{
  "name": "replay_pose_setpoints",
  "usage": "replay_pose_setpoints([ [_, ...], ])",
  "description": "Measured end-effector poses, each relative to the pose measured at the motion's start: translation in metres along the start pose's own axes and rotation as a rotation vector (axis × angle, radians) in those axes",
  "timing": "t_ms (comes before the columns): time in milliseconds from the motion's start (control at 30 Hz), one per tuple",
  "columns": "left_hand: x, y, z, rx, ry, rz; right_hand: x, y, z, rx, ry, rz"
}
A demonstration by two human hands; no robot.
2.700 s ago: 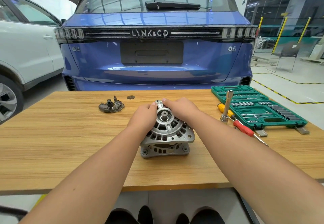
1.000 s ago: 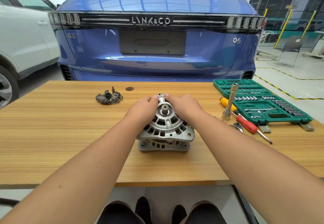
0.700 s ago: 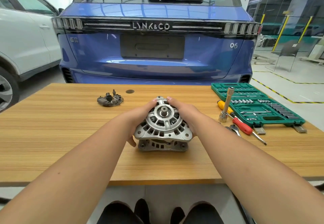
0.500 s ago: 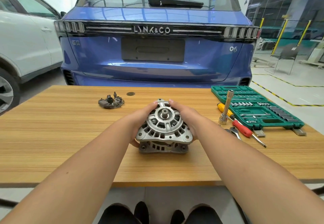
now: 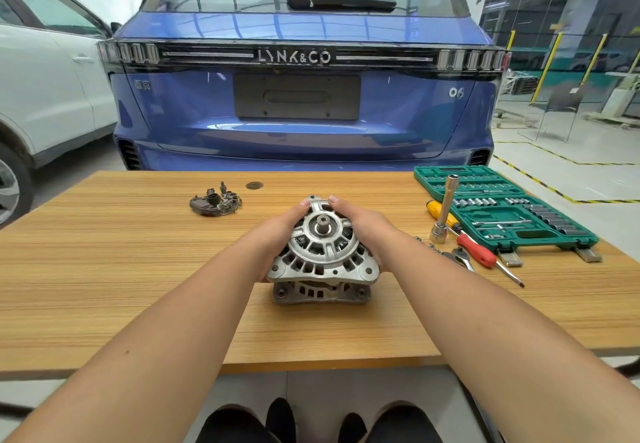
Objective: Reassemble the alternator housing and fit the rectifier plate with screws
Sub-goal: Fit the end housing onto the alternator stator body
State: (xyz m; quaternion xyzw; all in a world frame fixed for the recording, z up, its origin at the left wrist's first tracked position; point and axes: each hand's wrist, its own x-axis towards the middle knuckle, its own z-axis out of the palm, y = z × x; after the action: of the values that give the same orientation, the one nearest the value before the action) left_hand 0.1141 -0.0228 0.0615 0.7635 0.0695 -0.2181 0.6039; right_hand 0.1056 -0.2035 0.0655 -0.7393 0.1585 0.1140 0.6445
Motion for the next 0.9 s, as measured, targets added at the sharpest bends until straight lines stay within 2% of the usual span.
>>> replay_pose_setpoints([
  [100,-0.002,0.002,-0.002,0.017,-0.017,-0.048,-0.001,0.000,0.000,0.001,0.019,-0.002],
  [200,-0.009,0.004,-0.002,0.142,0.064,-0.134,-0.005,0.001,0.000,0.026,0.011,0.008],
  [300,-0.014,0.006,-0.003,0.159,0.063,-0.183,-0.004,0.004,0.001,0.049,0.015,0.011],
  [633,-0.010,0.003,-0.002,0.038,-0.007,-0.076,-0.003,0.003,0.002,0.093,0.043,0.000],
  [767,-0.010,0.003,-0.002,0.036,0.003,-0.091,-0.001,0.003,0.004,0.085,0.085,0.010],
  [900,-0.009,0.003,-0.004,0.036,0.023,-0.128,-0.001,0.003,0.003,0.080,0.053,0.035],
])
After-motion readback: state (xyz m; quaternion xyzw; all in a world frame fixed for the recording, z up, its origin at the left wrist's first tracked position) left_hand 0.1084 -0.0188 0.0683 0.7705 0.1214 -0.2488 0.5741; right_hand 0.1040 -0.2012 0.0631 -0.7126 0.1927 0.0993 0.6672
